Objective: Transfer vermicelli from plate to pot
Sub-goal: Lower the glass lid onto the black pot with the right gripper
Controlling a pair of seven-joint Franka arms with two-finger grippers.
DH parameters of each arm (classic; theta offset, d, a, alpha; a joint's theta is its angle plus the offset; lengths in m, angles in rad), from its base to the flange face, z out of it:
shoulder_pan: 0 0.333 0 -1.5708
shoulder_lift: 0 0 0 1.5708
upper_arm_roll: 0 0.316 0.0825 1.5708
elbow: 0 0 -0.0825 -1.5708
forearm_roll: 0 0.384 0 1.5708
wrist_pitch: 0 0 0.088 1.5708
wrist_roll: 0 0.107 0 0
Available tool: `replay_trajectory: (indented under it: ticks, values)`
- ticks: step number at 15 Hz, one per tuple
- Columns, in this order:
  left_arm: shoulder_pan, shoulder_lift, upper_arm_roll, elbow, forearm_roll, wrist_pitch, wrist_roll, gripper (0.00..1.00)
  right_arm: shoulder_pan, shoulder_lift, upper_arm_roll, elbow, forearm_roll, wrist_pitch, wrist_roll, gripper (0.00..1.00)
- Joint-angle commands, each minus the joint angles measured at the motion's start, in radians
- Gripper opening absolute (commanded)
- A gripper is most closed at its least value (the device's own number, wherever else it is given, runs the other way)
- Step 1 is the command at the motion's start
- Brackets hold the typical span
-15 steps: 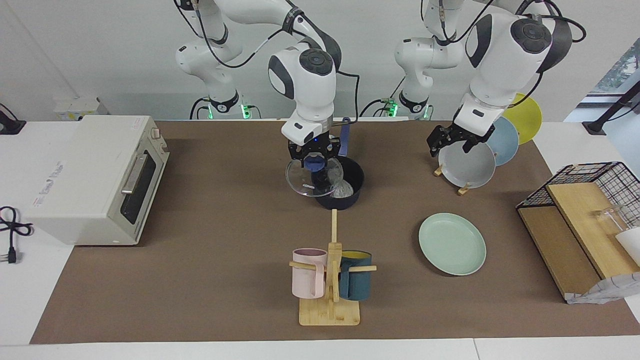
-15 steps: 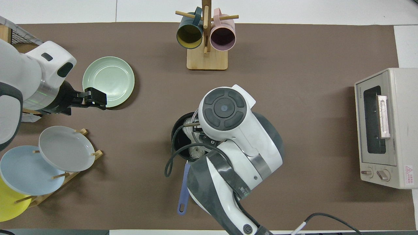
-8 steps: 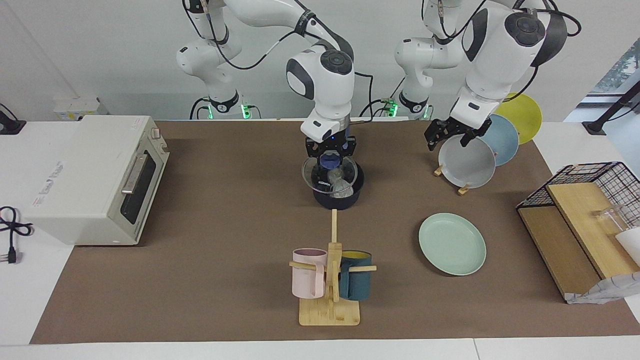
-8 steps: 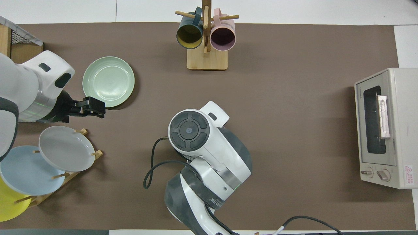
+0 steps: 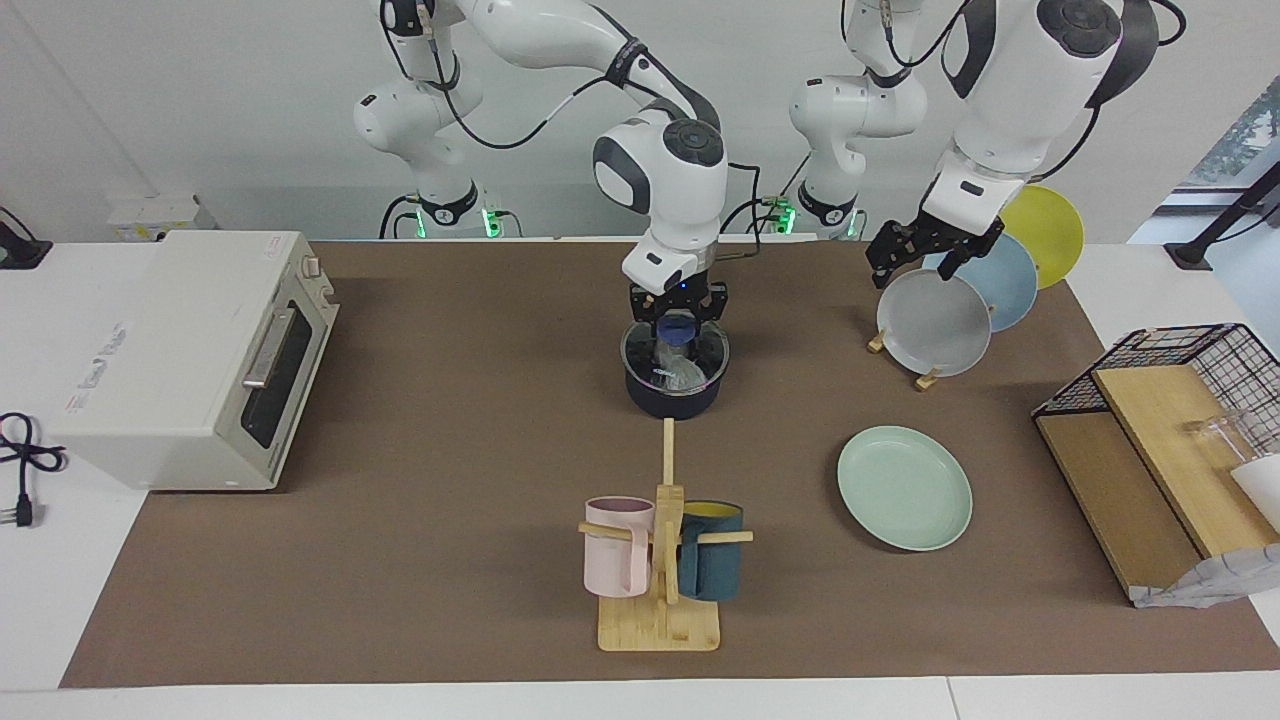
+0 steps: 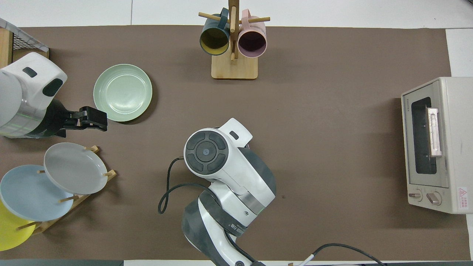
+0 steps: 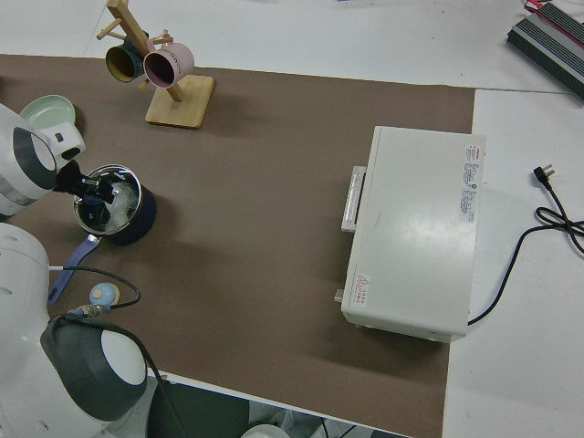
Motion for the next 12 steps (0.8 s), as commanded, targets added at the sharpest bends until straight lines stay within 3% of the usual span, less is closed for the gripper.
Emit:
replay_trajectory:
  ticks: [1, 7, 9, 11, 12]
  values:
    - [0.044, 0.002, -0.032, 0.005, 0.019, -0.023, 0.031, 1.0, 0.01, 0.012, -0.004, 0.014, 0.015, 0.009, 0.017, 0.53]
    - [0.034, 0.002, -0.026, 0.013, 0.017, -0.027, 0.031, 1.0, 0.001, 0.016, -0.004, 0.012, 0.014, 0.01, 0.016, 0.53]
    - [0.032, 0.002, -0.026, 0.013, 0.016, -0.029, 0.029, 1.0, 0.002, 0.022, -0.004, 0.012, 0.014, 0.013, 0.016, 0.57]
    - [0.032, 0.002, -0.026, 0.013, 0.017, -0.031, 0.029, 1.0, 0.001, 0.022, -0.004, 0.014, 0.014, 0.012, 0.016, 0.69]
    - [0.034, 0.002, -0.026, 0.013, 0.017, -0.034, 0.029, 1.0, 0.001, 0.022, -0.004, 0.014, 0.014, 0.009, 0.016, 1.0]
